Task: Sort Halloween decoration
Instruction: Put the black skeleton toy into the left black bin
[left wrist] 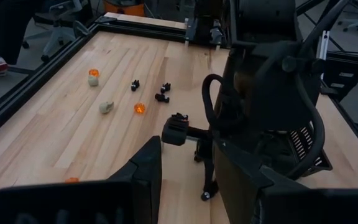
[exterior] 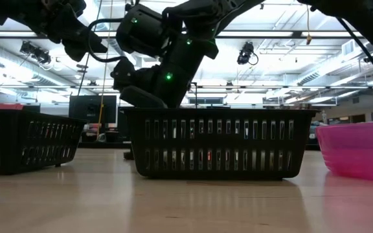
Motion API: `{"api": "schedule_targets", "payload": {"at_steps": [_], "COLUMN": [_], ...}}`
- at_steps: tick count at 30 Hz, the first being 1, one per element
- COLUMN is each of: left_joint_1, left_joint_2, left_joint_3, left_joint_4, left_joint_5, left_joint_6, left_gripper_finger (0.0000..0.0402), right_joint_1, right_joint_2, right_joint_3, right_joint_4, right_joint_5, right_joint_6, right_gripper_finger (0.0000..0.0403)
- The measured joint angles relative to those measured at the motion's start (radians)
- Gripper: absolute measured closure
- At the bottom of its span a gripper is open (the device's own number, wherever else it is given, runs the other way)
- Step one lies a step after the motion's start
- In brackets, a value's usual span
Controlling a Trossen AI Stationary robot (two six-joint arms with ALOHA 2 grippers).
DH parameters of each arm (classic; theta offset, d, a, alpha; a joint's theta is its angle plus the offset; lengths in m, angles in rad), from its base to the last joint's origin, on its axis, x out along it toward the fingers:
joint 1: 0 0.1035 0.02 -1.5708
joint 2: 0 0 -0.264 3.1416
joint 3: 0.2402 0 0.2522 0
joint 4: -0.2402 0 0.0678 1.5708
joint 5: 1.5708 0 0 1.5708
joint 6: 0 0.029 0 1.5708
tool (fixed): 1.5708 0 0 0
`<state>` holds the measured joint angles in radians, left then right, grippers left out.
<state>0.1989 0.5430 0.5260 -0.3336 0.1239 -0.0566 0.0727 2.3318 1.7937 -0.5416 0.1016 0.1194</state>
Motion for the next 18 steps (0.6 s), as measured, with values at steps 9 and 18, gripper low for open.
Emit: {"api": "schedule_targets", "payload": {"at_steps": [9,18], "left_joint_1": [0.000,0.000], "left_joint_2": [-0.001,0.000], "left_joint_3": [0.000,0.000], "left_joint_4": [-0.008,-0.016], "left_joint_5": [0.000,0.000], "left_joint_6": [0.000,0.000], "left_gripper_finger": [0.0285,0.0285], "right_joint_1": [0.012,0.077], "right_joint_2": [-0.020,-0.020], "right_joint_3": [0.083,0.190], "right_joint_4": [-0.084,-0.053], "right_joint_5": [0.011,0.003], "right_joint_6": [-0.022,-0.094], "right_gripper_finger": [0.0367,0.0367]}}
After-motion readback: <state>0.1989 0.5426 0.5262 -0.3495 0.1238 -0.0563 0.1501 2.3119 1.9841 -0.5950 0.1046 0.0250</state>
